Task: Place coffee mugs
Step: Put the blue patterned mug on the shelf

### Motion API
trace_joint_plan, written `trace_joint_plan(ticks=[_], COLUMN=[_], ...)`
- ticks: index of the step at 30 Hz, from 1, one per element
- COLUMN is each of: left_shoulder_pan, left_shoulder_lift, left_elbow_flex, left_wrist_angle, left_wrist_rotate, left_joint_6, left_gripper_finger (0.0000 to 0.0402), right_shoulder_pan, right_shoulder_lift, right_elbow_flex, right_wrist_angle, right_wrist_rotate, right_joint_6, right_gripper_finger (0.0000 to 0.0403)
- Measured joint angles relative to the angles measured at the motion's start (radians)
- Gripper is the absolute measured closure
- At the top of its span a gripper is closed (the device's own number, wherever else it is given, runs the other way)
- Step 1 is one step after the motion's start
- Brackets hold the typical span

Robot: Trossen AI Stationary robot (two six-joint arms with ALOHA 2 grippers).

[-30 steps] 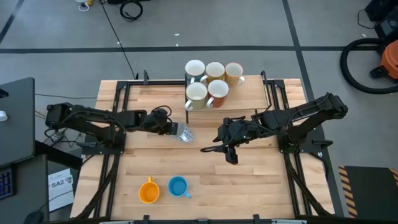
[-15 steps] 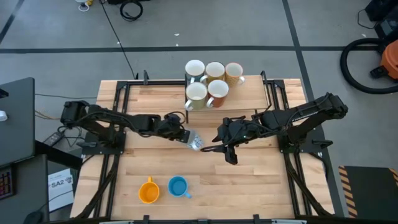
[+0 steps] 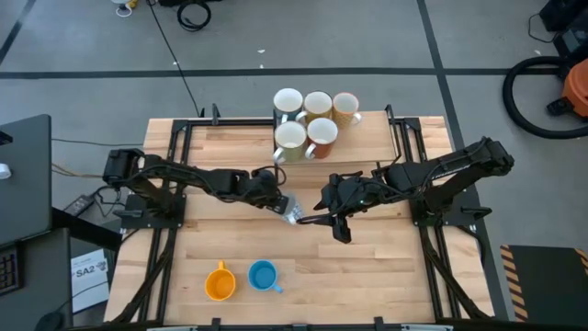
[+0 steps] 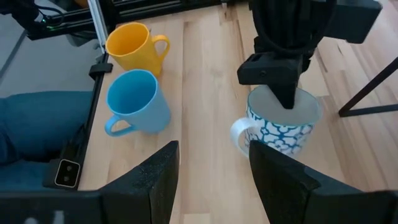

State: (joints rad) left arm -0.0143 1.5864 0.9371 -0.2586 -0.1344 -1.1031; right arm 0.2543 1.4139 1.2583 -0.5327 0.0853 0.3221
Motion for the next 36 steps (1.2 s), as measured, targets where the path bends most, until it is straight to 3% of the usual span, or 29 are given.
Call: trace_joint_plan(ticks=[6, 36], left_shoulder_pan=[0.002, 0.002], left_shoulder_lift=[-0.001, -0.002], left_elbow_flex=[0.0, 0.0], left_wrist_angle=[-0.075, -0.082], left_wrist_rotate=[0.001, 0.001], left_joint_6=[-0.019, -0.014], left_gripper_finger=[0.0362, 0.036], right_shoulder_pan=[0.0, 0.0], right_shoulder_lift=[0.0, 0.0], right_elbow_flex=[0.0, 0.0], right_wrist_angle=[-0.002, -0.001], right_wrist_rotate=[0.0, 0.0], right_joint_6=[0.0, -0.003], right_gripper_finger=[0.0202, 0.0202])
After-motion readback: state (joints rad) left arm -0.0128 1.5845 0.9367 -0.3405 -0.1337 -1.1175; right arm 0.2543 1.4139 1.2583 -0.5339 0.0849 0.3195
